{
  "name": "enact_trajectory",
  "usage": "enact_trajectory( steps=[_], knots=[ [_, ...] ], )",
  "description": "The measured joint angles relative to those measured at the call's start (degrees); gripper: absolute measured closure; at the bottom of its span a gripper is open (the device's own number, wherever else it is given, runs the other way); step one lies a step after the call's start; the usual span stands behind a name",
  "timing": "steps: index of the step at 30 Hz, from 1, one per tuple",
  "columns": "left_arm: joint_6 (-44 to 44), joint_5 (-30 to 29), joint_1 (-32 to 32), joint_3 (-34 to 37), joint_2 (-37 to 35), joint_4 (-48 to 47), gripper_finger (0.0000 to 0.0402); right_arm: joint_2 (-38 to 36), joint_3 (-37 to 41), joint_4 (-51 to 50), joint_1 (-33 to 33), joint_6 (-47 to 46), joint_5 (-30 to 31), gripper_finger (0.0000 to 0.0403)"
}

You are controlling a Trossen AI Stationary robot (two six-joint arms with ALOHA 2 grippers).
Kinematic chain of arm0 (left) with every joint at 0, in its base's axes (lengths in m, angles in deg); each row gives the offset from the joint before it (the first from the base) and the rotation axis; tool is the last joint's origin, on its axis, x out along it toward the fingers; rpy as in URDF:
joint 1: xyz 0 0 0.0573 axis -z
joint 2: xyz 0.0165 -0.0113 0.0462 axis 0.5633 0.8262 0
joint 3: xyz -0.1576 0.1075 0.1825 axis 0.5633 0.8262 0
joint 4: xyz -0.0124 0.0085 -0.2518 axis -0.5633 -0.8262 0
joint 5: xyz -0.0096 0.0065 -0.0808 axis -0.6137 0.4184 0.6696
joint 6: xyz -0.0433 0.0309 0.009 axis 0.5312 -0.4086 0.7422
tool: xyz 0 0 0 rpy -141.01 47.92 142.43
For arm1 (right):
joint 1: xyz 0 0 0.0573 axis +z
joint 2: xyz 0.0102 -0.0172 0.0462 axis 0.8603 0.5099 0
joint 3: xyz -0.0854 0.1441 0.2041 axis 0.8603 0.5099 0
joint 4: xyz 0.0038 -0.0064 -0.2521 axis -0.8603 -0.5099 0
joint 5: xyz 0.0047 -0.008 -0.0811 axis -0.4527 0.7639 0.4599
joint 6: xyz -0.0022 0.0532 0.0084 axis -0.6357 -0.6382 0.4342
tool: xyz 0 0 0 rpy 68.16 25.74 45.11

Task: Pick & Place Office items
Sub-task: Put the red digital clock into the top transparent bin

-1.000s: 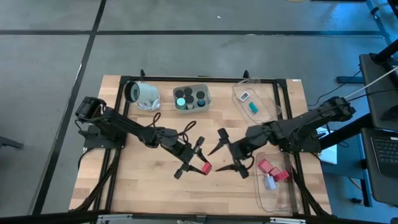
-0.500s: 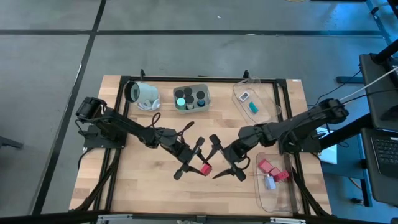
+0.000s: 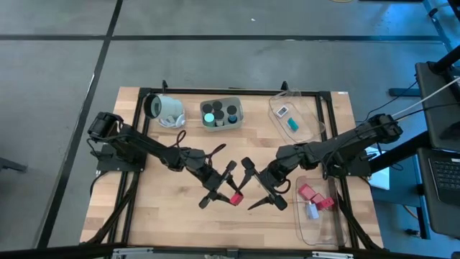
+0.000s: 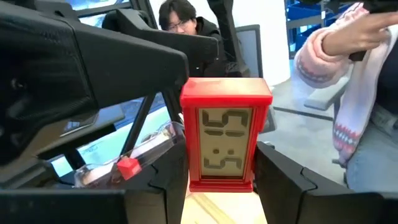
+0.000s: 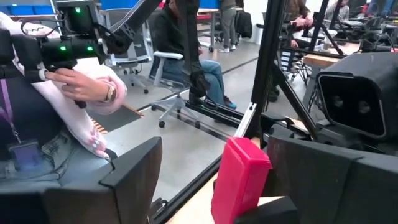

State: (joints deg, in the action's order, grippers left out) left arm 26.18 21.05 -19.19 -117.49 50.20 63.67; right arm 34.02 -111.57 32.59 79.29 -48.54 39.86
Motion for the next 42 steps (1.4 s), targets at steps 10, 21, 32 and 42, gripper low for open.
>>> enact_trajectory(
  steps=[10, 21, 32, 42],
  knots=[
    [3.1, 7.0, -2.0, 0.0, -0.2, 1.0, 0.0252, 0.0, 0.0, 0.0, 0.0, 0.4, 0.5, 0.0107],
    [7.1, 9.7, -1.7, 0.0, -0.5, 1.9, 0.0251, -5.1, 0.0, -5.9, 0.0, -4.9, 2.8, 0.0107],
    [6.6, 11.4, -2.9, 0.0, -0.5, 1.9, 0.0252, -2.9, 0.1, -6.7, 0.0, 0.0, 7.4, 0.0107],
    [7.0, 12.9, -4.7, 0.0, -0.5, 1.5, 0.0252, -0.1, 0.0, -1.7, -2.1, -2.2, 4.7, 0.0107]
  ],
)
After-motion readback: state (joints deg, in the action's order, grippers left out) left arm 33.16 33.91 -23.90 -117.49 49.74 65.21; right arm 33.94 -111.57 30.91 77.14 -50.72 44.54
